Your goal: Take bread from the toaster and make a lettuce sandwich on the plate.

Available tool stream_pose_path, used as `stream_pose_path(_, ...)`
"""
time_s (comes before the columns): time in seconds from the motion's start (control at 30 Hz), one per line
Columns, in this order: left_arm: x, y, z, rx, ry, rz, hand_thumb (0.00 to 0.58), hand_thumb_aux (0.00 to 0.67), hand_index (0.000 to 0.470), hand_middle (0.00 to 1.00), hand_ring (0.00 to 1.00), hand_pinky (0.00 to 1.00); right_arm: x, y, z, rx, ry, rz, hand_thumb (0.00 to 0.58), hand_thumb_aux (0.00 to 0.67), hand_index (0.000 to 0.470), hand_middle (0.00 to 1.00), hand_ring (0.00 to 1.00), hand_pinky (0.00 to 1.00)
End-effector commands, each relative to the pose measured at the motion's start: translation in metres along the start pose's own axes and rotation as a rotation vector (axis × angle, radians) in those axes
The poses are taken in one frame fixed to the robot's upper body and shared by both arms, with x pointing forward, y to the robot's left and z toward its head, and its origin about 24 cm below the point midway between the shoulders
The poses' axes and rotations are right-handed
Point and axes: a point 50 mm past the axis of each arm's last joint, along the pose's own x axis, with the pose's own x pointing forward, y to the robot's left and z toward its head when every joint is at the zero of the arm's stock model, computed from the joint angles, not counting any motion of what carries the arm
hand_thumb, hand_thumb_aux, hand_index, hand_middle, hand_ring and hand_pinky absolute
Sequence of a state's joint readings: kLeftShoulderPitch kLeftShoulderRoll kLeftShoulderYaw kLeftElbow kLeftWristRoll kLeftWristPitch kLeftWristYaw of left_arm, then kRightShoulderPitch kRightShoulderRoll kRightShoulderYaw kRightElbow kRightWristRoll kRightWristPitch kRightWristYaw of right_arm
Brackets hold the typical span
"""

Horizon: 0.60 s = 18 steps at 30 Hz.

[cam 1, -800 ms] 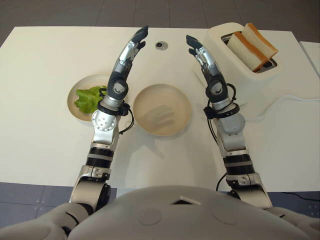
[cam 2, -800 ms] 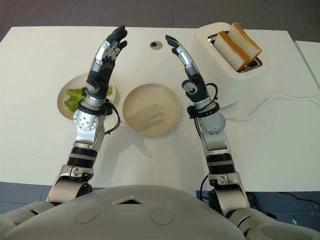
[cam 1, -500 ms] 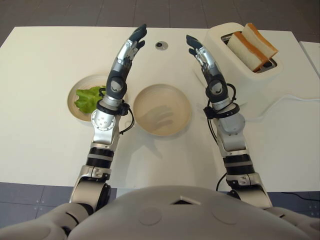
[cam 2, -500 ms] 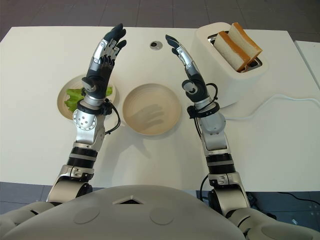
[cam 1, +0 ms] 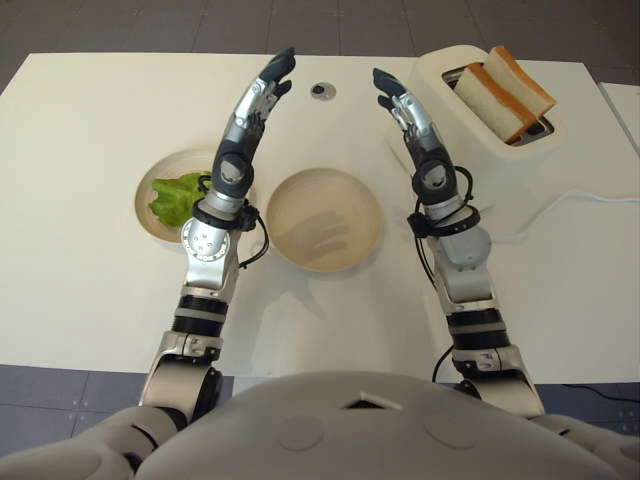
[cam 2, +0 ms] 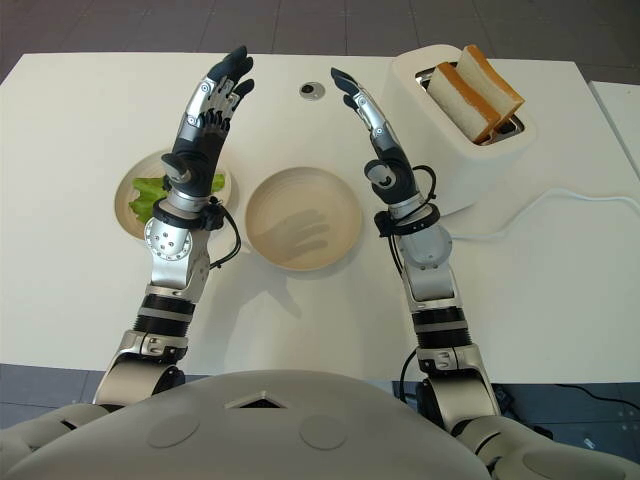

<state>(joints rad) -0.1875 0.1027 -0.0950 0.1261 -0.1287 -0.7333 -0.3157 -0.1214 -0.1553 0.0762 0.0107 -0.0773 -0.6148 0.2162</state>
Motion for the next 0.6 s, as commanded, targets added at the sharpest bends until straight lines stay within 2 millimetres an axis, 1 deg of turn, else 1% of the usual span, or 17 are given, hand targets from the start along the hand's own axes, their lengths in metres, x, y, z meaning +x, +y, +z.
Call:
stream_pose_path(0.03,-0.003,-0.002,-0.002,0.005,0.017,-0.010,0.000,0.000,0.000,0.00,0.00,0.00,0.000,-0.001,0.000,0.003,0.003,0.007,0.000,0.000,0.000,0.00,0.00,0.00)
stream_pose_path(0.1,-0.003,-0.002,-0.001,0.007,0.016,-0.010,0.000,0.000,0.000,0.00,0.00,0.00,0.001,-0.005,0.005,-0.015,-0.018,-0.013,0.000,0.000,0.000,0.00,0.00,0.00)
stream_pose_path(0.17,-0.003,-0.002,-0.001,0.007,0.014,-0.009,0.000,0.000,0.000,0.00,0.00,0.00,0.004,-0.017,0.014,-0.073,-0.050,-0.043,0.000,0.000,0.000,0.00,0.00,0.00)
stream_pose_path(0.27,-0.003,-0.001,-0.002,0.013,0.018,-0.005,0.000,0.000,0.000,0.00,0.00,0.00,0.006,-0.042,0.025,-0.316,-0.063,-0.062,0.000,0.000,0.000,0.00,0.00,0.00)
stream_pose_path(0.37,-0.003,-0.003,-0.002,0.022,0.019,-0.012,0.000,0.000,0.000,0.00,0.00,0.00,0.005,-0.082,0.034,-0.583,-0.028,-0.138,0.000,0.000,0.000,0.00,0.00,0.00)
stream_pose_path(0.43,-0.003,-0.003,-0.003,0.024,0.020,-0.011,0.000,0.000,0.000,0.00,0.00,0.00,0.003,-0.104,0.035,-0.701,0.018,-0.178,0.000,0.000,0.000,0.00,0.00,0.00)
stream_pose_path(0.5,-0.003,-0.003,-0.003,0.025,0.020,-0.011,0.000,0.000,0.000,0.00,0.00,0.00,0.000,-0.124,0.031,-0.791,0.093,-0.219,0.000,0.000,0.000,0.00,0.00,0.00)
stream_pose_path(0.53,-0.003,-0.004,-0.003,0.025,0.020,-0.011,0.000,0.000,0.000,0.00,0.00,0.00,-0.003,-0.135,0.026,-0.825,0.140,-0.241,0.000,0.000,0.000,0.00,0.00,0.00)
stream_pose_path(0.6,-0.002,-0.004,-0.004,0.025,0.020,-0.012,0.000,0.000,0.000,0.00,0.00,0.00,-0.007,-0.148,0.020,-0.854,0.197,-0.277,0.000,0.000,0.000,0.00,0.00,0.00)
